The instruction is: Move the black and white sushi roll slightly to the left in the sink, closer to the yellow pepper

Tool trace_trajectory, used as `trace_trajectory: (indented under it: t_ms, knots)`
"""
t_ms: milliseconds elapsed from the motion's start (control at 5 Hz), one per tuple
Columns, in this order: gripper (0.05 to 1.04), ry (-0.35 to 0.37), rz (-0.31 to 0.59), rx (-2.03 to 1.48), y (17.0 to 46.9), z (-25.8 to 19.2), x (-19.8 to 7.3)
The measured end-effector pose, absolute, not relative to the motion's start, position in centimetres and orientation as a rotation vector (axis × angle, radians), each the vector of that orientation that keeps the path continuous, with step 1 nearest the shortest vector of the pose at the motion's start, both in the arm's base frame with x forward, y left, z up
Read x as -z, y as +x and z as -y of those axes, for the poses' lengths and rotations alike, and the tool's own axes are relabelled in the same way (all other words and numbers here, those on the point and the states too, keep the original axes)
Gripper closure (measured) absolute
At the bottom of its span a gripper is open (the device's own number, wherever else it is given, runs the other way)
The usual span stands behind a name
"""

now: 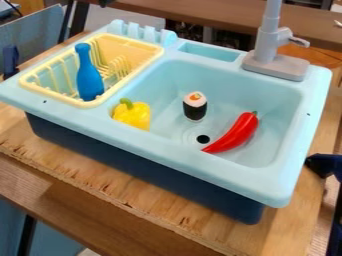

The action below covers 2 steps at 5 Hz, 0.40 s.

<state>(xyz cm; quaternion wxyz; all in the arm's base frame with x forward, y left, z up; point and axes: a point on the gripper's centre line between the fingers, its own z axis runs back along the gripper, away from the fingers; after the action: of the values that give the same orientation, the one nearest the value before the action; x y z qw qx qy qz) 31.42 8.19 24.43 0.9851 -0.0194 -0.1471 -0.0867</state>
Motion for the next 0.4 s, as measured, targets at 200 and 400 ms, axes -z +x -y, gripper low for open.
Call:
trace_trajectory:
  t_ms: [200, 400]
  knots:
    - [0.083, -0.052, 0.275, 0.145, 31.7, -8.1, -23.0]
    - [0.083, -0.065, 0.415, 0.037, 32.9, -4.2, -21.2]
